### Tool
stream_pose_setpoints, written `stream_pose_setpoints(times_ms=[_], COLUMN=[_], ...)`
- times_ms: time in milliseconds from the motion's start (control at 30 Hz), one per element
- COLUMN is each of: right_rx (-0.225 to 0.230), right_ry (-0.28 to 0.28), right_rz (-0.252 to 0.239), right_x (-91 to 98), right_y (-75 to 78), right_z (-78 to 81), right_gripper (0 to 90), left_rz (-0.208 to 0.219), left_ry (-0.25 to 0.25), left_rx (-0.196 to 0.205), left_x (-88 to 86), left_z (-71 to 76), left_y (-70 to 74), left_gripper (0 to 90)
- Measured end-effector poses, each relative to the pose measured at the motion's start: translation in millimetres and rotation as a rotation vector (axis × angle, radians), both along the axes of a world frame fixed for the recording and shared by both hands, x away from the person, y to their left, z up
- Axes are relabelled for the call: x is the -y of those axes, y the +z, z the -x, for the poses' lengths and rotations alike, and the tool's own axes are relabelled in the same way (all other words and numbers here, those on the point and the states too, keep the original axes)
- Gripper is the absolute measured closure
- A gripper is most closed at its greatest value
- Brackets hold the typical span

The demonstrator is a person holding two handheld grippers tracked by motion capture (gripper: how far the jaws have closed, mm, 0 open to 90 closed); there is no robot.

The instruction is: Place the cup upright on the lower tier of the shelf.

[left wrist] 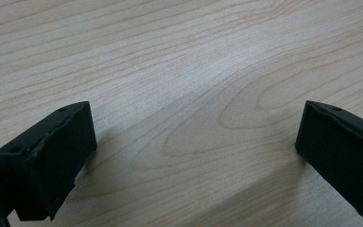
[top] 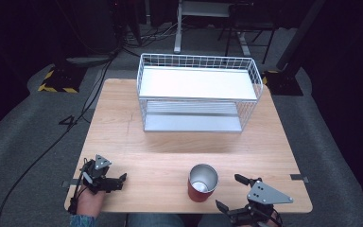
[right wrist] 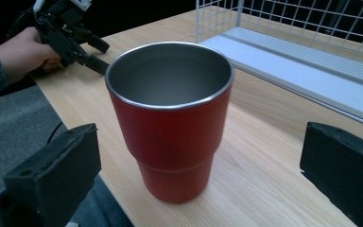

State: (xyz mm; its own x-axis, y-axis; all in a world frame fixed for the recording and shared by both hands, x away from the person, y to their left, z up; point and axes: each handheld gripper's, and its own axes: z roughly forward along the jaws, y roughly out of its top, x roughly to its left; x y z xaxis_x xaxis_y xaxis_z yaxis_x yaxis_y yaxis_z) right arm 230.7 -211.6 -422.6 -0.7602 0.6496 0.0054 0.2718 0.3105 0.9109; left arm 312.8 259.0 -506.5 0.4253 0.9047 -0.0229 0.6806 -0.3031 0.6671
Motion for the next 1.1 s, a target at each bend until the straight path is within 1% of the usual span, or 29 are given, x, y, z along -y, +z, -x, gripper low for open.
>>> stream_pose_setpoints(times_ms=[233, 367, 533, 600, 833, 867, 1100], right_rx=[-0.011, -0.009, -0.027, -0.027, -0.047, -0.057, -0.075], right_ry=[0.036, 0.038, 0.048, 0.045, 0.019, 0.014, 0.007], right_rz=[0.006, 0.01, 0.012, 0.015, 0.023, 0.025, 0.024], right_x=[-17.0, -23.8, -30.4, -32.7, -41.1, -43.9, -52.5], right_y=[-1.6, -2.8, -7.3, -9.4, -19.1, -22.4, -31.0], right_z=[-1.5, -2.5, -6.4, -8.7, -18.7, -22.2, -29.3], right_gripper=[0.0, 0.0, 0.0, 0.0, 0.3, 0.3, 1.1], left_rz=[0.001, 0.0, 0.001, 0.005, 0.001, 0.001, -0.001], left_ry=[0.0, 0.0, 0.0, 0.004, -0.001, -0.001, -0.006], left_rx=[-0.001, 0.0, -0.001, -0.002, 0.001, 0.001, 0.002], left_x=[0.0, 0.0, 0.1, 0.6, 0.8, 0.8, 0.5], left_z=[0.0, 0.0, -0.1, 0.0, -0.9, -0.9, -1.3], left_y=[0.0, 0.0, 0.0, -0.1, 0.0, -0.1, 0.0], left_gripper=[0.0, 0.0, 0.0, 0.0, 0.0, 0.0, 0.0])
